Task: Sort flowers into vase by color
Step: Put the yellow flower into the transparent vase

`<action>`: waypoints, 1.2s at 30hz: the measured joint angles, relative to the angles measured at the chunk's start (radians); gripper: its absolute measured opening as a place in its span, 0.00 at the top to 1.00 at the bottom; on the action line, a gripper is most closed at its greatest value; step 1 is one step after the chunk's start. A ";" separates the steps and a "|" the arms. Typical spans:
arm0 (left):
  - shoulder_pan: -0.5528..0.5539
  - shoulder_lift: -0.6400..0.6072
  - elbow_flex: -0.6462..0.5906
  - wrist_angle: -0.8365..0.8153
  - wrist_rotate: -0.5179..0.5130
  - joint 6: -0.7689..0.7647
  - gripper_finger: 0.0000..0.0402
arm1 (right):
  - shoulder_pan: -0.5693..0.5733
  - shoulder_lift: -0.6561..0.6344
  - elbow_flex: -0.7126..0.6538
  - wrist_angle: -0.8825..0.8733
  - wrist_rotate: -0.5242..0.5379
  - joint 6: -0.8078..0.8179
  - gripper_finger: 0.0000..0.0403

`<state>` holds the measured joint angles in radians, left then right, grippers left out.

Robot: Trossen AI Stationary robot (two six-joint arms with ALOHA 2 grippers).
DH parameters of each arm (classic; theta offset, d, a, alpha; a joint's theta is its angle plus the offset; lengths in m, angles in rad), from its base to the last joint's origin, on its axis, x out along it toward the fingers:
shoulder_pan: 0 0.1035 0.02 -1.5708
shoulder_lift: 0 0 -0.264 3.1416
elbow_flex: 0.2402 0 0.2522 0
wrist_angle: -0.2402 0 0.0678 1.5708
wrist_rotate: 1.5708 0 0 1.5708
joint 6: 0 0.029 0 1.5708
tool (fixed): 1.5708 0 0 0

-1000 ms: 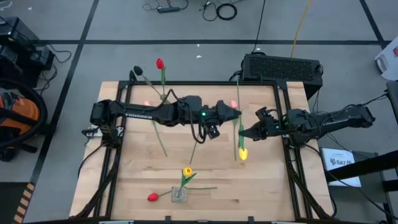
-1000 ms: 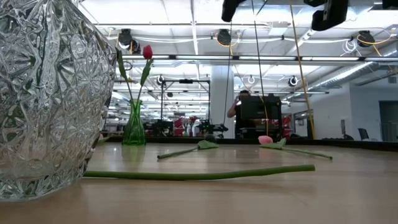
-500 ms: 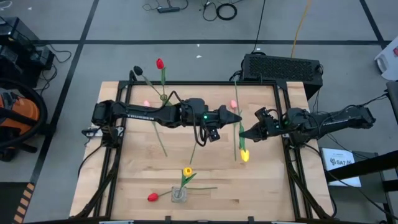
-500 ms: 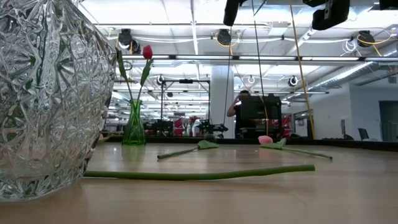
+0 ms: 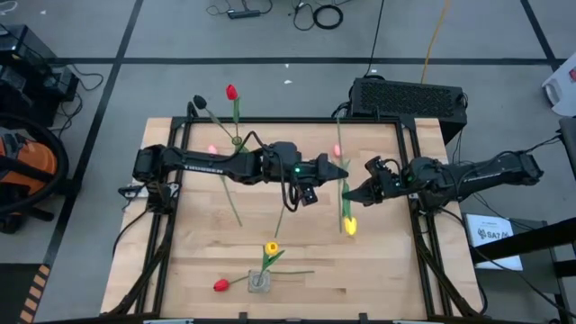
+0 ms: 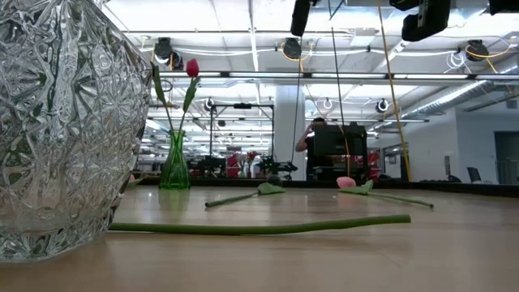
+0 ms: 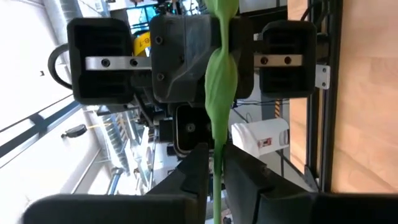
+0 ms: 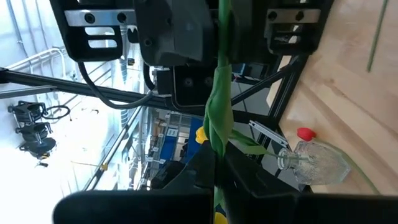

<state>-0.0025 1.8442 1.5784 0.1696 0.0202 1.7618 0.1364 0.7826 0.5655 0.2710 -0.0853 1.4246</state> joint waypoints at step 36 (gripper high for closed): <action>-0.006 -0.002 0.000 -0.042 -0.188 -0.256 0.99 | -0.108 0.021 0.000 0.052 -0.062 -0.064 0.93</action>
<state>-0.0086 1.8424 1.5780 0.1271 -0.1677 1.5059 0.0288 0.8039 0.5659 0.3226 -0.1469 1.3601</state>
